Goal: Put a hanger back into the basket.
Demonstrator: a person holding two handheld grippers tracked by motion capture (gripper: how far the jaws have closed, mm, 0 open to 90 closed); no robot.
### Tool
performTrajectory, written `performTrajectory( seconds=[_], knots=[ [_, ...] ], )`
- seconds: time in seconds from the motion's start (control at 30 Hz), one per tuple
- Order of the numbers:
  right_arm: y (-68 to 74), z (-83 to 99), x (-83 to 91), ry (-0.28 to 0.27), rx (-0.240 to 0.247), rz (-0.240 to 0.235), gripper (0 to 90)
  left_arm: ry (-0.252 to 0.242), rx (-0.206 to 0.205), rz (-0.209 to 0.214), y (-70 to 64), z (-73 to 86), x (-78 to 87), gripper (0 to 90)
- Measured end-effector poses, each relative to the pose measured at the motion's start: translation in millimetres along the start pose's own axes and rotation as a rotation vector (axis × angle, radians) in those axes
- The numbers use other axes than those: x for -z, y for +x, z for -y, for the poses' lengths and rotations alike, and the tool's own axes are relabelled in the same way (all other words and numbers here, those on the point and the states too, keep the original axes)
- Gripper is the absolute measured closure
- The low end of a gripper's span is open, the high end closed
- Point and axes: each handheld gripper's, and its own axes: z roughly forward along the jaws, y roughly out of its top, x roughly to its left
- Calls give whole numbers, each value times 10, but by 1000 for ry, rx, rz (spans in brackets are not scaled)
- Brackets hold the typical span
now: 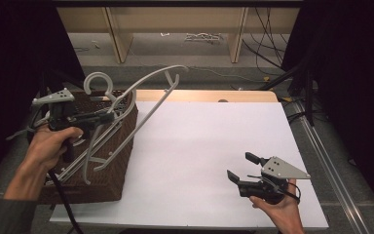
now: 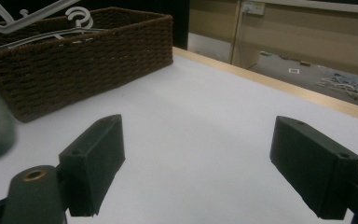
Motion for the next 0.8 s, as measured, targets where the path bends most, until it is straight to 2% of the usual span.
performTrajectory(
  seconds=[0.03, 0.07, 0.17, 0.2, 0.27, 0.4, 0.43, 0.5, 0.63, 0.67, 0.73, 0.8],
  knots=[
    [-2, 1, -1, 3, -1, -9, 185, -2, 7, -10, 53, 4, 21, 795],
    [-15, 6, -15, -14, 19, -5, 185, -5, 6, -17, 82, 4, 33, 795],
    [-4, 12, -11, 10, 5, -6, 186, -11, 19, -45, 199, -8, 90, 795],
    [-15, 12, -18, -1, 18, -3, 186, -12, 22, -57, 234, -16, 111, 795],
    [-14, 12, -19, 2, 16, -3, 188, -10, 20, -97, 315, -35, 157, 795],
    [-13, 17, -35, -14, 11, -10, 189, -7, 8, -146, 449, -20, 224, 795],
    [-5, 19, -32, -2, -7, -19, 189, -8, 8, -149, 465, -12, 231, 795],
    [-21, 17, -21, 5, 14, -6, 189, -8, 3, -165, 529, 27, 263, 795],
    [-26, 24, -30, 4, 15, -3, 188, -3, -3, -176, 631, 100, 312, 795],
    [-13, 25, -25, 20, -6, -11, 188, -1, -8, -178, 646, 113, 321, 795],
    [-13, 30, -41, 3, -14, -22, 188, 2, -19, -183, 681, 148, 343, 794],
    [-30, 32, -44, -9, 10, -12, 188, 3, -20, -199, 723, 187, 376, 794]
  ],
)
